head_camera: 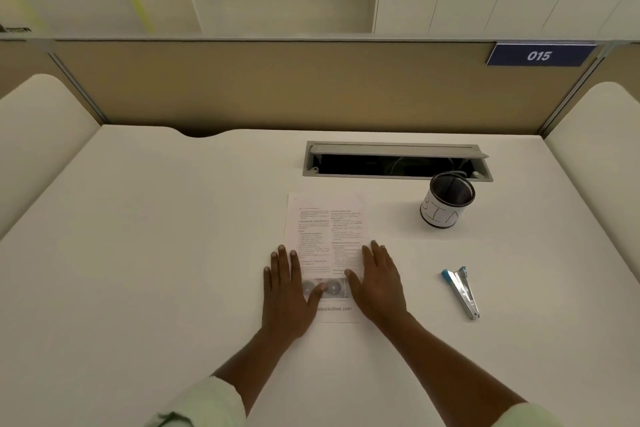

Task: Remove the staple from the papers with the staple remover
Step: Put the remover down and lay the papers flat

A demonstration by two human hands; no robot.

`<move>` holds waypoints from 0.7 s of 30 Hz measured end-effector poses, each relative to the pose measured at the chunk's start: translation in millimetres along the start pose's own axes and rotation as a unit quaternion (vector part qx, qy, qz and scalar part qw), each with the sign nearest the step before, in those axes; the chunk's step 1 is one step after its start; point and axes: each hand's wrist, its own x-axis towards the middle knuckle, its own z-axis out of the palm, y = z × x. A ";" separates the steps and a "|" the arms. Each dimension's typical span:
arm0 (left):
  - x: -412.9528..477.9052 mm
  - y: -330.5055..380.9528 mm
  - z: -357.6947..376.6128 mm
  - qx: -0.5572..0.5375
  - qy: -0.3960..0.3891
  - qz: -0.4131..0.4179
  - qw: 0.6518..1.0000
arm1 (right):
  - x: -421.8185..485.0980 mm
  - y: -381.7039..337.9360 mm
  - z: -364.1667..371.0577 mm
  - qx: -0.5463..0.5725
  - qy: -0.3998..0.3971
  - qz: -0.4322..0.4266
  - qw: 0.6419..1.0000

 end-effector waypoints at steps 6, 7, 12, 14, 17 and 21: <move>18.4 -7.9 -2.1 0.004 -0.005 0.003 1.000 | 1.7 3.9 10.3 -0.073 -0.037 -0.026 0.996; 19.3 -8.9 -3.0 0.002 -0.007 0.004 1.000 | 3.0 2.6 9.8 -0.078 -0.043 -0.024 0.996; 21.4 -12.2 -0.1 0.013 -0.009 0.004 1.000 | 4.5 2.3 9.2 -0.087 -0.054 -0.021 0.995; 21.7 -12.5 -1.3 0.015 -0.017 0.006 1.000 | 5.5 2.8 6.1 -0.079 -0.060 -0.023 0.995; 20.3 -10.2 -7.7 0.010 -0.017 0.008 1.000 | 4.8 4.1 -0.3 -0.061 -0.061 -0.020 0.996; 17.8 -0.1 -19.4 0.015 0.012 0.053 0.998 | 2.1 10.6 -13.5 -0.080 -0.035 -0.026 0.996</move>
